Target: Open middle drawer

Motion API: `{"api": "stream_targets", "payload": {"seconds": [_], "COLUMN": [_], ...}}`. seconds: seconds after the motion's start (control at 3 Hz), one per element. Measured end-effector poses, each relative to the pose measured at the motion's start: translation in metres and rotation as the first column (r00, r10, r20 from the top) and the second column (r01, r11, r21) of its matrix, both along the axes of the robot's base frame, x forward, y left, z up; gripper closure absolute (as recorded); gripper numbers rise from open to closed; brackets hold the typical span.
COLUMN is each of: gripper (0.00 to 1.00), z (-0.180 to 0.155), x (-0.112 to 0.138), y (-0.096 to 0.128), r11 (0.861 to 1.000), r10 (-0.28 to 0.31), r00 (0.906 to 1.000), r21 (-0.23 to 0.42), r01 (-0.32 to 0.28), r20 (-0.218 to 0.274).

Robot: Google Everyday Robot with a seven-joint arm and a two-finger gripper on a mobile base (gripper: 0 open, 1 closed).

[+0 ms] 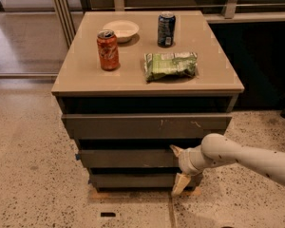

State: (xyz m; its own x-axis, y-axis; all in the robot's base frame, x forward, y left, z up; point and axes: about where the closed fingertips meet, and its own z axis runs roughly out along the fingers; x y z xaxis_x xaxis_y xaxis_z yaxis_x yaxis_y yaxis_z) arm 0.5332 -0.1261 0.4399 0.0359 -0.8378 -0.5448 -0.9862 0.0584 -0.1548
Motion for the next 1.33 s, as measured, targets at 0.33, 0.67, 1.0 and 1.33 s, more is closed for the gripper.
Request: {"api": "stream_targets", "payload": {"seconds": [0.33, 0.67, 1.0, 1.33], "gripper": [0.00, 0.00, 0.00, 0.00], "z": [-0.020, -0.021, -0.022, -0.022], "x": [0.023, 0.022, 0.017, 0.010], "y": [0.022, 0.023, 0.026, 0.030], "r11": [0.999, 0.999, 0.998, 0.997], "r10": [0.040, 0.043, 0.057, 0.071], "r00": [0.9988, 0.9985, 0.9968, 0.9941], "r21": [-0.019, -0.020, -0.020, -0.019], "r01": [-0.040, -0.044, -0.058, -0.073], "r20": [-0.030, -0.035, -0.057, -0.082]}}
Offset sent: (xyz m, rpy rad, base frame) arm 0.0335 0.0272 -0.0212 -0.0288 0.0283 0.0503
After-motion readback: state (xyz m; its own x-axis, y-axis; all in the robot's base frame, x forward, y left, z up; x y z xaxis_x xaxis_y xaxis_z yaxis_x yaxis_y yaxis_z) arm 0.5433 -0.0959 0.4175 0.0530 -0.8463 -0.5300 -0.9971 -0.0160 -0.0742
